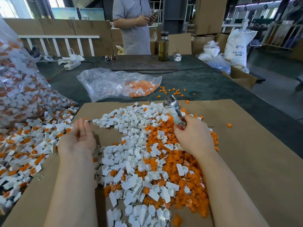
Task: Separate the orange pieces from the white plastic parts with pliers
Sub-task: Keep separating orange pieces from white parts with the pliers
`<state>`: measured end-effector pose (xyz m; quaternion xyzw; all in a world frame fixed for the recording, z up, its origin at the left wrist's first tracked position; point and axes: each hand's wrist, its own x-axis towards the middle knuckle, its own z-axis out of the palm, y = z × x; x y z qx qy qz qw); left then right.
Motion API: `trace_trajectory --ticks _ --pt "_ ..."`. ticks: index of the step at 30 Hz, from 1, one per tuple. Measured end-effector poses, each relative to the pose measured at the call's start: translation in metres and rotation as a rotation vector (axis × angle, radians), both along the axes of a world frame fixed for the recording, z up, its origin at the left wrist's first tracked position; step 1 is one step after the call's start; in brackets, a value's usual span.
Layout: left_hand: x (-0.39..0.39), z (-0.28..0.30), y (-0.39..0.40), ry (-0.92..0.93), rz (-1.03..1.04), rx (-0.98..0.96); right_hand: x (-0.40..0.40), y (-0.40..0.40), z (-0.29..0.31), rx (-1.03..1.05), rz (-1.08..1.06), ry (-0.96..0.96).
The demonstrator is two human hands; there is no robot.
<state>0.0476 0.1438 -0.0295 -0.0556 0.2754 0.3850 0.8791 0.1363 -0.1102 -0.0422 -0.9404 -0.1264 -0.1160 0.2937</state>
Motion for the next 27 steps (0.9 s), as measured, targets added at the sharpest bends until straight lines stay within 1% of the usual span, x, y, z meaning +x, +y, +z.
trace_trajectory --ticks 4,5,6,7,9,11,13,15,17,19,21,24,27 --pt "-0.003 -0.001 0.0 -0.123 0.1 -0.002 0.002 -0.003 -0.001 -0.015 -0.075 0.016" --pt "-0.004 0.0 -0.001 -0.142 0.091 0.016 0.002 -0.003 -0.001 -0.03 -0.078 0.019" --pt "-0.003 0.001 -0.002 -0.112 0.05 0.07 0.001 -0.003 -0.002 -0.046 -0.075 0.021" --pt "-0.001 0.002 -0.005 -0.024 -0.023 0.157 0.001 -0.002 -0.002 -0.062 -0.068 0.021" --pt "0.003 0.006 -0.014 0.238 -0.223 0.418 0.001 0.0 -0.002 -0.096 -0.054 0.01" --pt "0.007 0.01 -0.028 0.487 -0.409 0.749 0.0 0.004 -0.004 -0.135 -0.05 -0.02" --pt "0.009 0.009 -0.042 0.672 -0.517 1.103 0.0 0.006 -0.006 -0.167 -0.045 -0.061" --pt "0.011 0.006 -0.056 0.759 -0.552 1.462 0.0 0.009 -0.007 -0.208 -0.035 -0.1" --pt "0.015 0.004 -0.07 0.774 -0.594 1.705 0.0 0.01 -0.009 -0.244 -0.023 -0.121" --pt "0.021 0.002 -0.082 0.842 -0.661 1.865 -0.001 0.012 -0.01 -0.253 -0.02 -0.131" --pt "0.027 -0.001 -0.091 0.931 -0.679 1.996 -0.001 0.012 -0.01 -0.242 -0.017 -0.135" --pt "0.032 -0.007 -0.1 1.055 -0.619 2.167 0.0 0.013 -0.011 -0.255 -0.009 -0.125" --pt "0.034 -0.011 -0.104 1.11 -0.572 2.259 0.001 0.013 -0.012 -0.282 -0.007 -0.104"
